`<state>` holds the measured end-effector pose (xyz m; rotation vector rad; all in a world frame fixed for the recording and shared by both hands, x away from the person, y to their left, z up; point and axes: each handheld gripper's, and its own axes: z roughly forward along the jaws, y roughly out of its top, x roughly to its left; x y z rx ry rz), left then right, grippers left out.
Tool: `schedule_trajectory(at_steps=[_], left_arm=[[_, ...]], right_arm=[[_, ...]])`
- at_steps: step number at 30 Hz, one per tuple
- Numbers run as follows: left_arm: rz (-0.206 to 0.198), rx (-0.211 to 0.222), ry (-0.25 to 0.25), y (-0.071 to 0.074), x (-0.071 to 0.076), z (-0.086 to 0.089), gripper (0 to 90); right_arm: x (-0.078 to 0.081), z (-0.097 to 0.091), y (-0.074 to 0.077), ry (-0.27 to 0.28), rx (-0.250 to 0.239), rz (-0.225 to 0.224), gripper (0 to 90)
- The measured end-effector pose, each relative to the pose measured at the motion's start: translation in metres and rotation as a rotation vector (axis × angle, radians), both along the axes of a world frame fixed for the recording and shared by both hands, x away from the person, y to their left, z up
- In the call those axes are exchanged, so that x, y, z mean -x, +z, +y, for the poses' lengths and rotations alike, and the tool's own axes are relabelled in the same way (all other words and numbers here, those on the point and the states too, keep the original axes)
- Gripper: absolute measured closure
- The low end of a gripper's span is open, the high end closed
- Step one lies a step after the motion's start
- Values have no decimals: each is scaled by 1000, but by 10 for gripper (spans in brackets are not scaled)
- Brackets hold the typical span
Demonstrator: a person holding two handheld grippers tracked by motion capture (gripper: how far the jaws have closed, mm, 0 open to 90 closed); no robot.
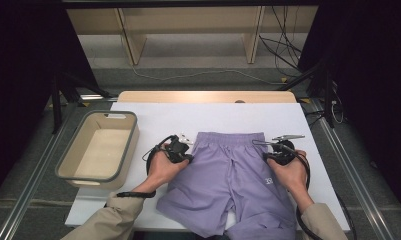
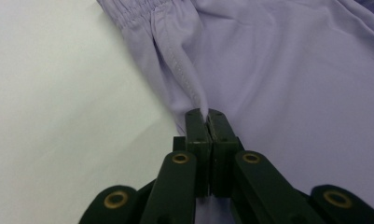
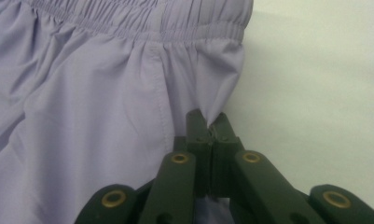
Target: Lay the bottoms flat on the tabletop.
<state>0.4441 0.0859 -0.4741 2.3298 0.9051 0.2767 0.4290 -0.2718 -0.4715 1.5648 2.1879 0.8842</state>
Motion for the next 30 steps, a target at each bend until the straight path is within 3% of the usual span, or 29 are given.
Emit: schedule_trajectory(at_steps=[11,16,18,20,23,27,30], left_arm=[[-22,-15,19,12,13,28,885],[-20,-4,10,11,13,30,880],[-25,10,19,11,9,29,824],[-40,28,37,11,4,26,698],[-38,64,76,12,-6,22,563],[-23,66,91,9,-16,15,510],[0,56,88,4,-20,10,517]], right_arm=[[-6,19,4,41,-15,-20,897],[-10,26,5,46,-15,-28,896],[-10,24,4,30,5,-18,889],[-12,21,3,13,29,19,852],[-13,19,4,-10,34,13,772],[-17,23,11,3,4,-31,590],[-22,31,13,28,18,-54,507]])
